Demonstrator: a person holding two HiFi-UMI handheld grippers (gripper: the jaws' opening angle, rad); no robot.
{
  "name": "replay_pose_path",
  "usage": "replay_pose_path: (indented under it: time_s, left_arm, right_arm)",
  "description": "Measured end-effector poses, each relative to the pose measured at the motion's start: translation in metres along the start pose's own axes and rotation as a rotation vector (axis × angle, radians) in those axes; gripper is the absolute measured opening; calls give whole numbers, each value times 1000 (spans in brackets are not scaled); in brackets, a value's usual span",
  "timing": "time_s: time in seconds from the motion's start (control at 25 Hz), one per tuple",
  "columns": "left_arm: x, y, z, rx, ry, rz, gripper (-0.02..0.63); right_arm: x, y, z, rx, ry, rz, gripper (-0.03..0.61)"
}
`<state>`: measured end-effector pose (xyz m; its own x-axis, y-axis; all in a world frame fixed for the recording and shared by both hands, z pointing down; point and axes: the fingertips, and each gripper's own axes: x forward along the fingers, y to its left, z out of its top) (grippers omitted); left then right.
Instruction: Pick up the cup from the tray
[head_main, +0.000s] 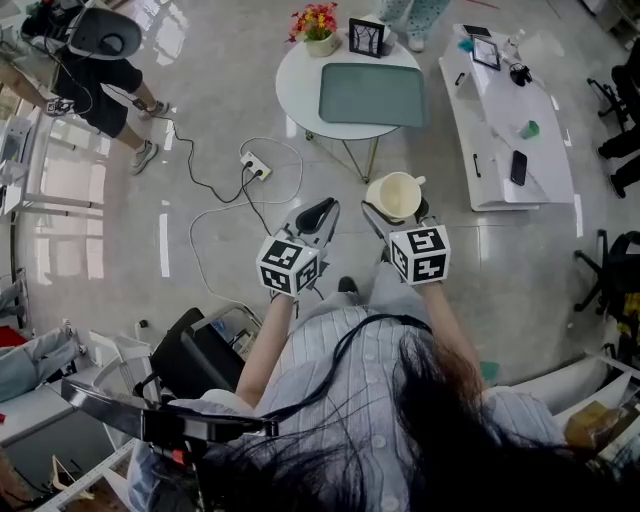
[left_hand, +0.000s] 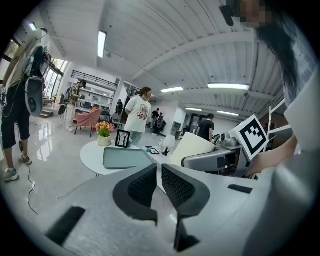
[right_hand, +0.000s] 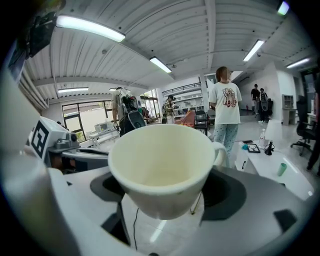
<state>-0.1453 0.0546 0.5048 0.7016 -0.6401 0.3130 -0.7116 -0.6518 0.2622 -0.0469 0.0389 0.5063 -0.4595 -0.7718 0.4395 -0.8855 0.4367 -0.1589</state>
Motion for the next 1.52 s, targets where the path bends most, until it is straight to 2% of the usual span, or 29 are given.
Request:
replay_pose_path:
  time_s: [0.56,1.52]
  left_arm:
    - [-17,-15,-9,-14,-27,-31,17]
    - [-26,-30,-16,18,-18,-64,17]
  right_arm:
    - [-29,30,-19,-33,20,2,413]
    - [-48,55,-42,-31,36,24,413]
